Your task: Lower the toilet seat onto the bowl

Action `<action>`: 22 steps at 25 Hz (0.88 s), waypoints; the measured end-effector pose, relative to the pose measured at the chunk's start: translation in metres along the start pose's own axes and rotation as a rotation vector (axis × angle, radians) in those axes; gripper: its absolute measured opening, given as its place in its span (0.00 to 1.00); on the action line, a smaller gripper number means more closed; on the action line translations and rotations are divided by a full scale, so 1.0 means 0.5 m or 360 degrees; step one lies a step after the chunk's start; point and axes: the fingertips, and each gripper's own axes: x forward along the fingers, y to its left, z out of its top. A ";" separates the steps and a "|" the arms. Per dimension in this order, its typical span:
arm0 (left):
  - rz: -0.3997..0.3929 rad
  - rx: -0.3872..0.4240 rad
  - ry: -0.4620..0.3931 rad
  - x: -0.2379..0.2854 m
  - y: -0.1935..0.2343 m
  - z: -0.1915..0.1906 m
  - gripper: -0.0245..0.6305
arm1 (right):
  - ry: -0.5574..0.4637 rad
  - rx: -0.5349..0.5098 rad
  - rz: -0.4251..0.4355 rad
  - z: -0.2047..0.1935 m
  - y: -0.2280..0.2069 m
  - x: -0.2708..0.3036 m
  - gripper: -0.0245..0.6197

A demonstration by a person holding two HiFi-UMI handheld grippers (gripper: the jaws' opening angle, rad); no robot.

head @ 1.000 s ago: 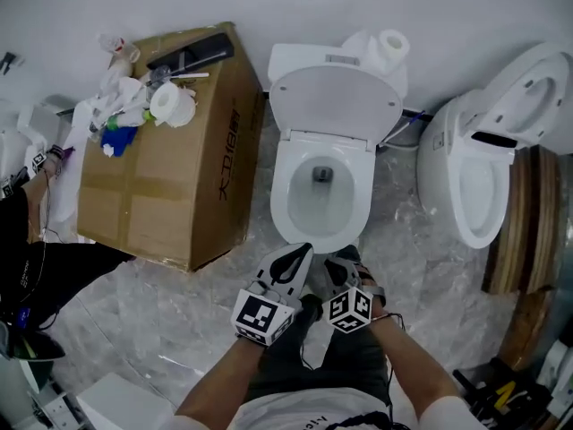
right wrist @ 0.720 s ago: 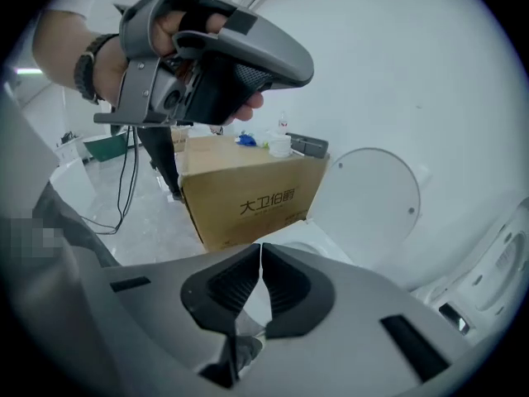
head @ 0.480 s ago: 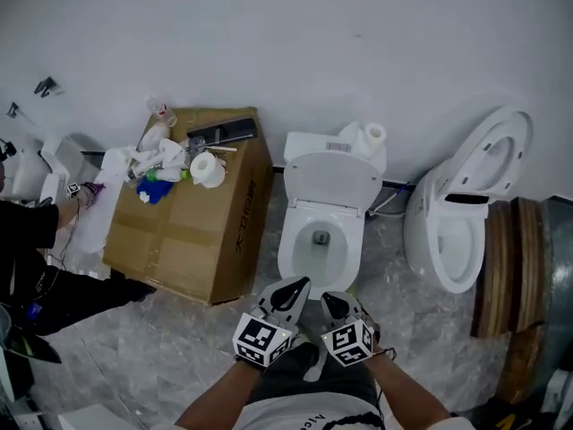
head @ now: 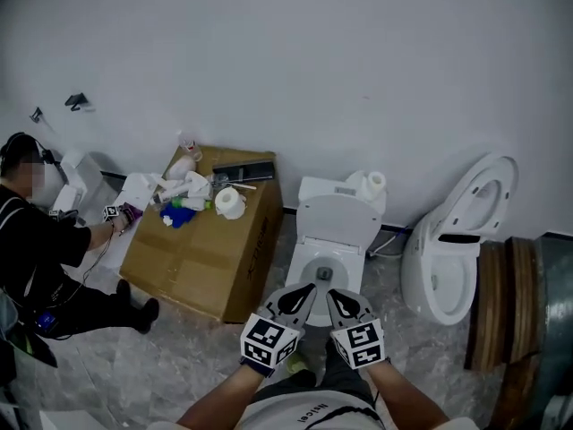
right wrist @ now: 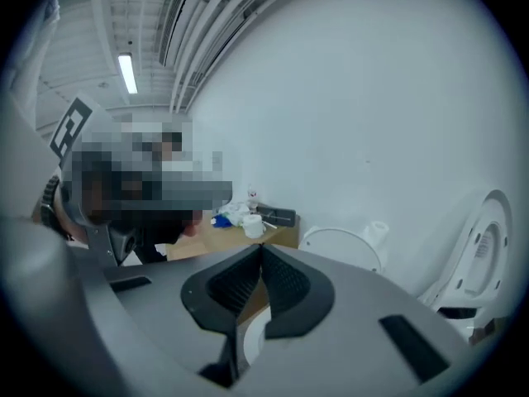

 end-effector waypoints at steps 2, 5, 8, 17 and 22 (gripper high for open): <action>0.0017 -0.0008 -0.0035 -0.007 0.001 0.029 0.05 | -0.0054 0.0010 -0.0005 0.042 -0.002 -0.014 0.07; 0.0032 0.0002 -0.0083 -0.010 0.000 0.069 0.05 | -0.0106 0.0016 -0.0020 0.089 -0.016 -0.025 0.07; 0.0049 0.0016 -0.0111 -0.012 0.004 0.101 0.05 | -0.0137 0.0041 -0.0025 0.119 -0.027 -0.033 0.07; 0.0038 0.0057 -0.0172 0.024 0.007 0.171 0.05 | -0.0268 0.0063 -0.0046 0.210 -0.067 -0.033 0.06; 0.0035 0.0070 -0.0172 0.029 0.013 0.181 0.05 | -0.0263 0.0072 -0.0058 0.223 -0.076 -0.027 0.06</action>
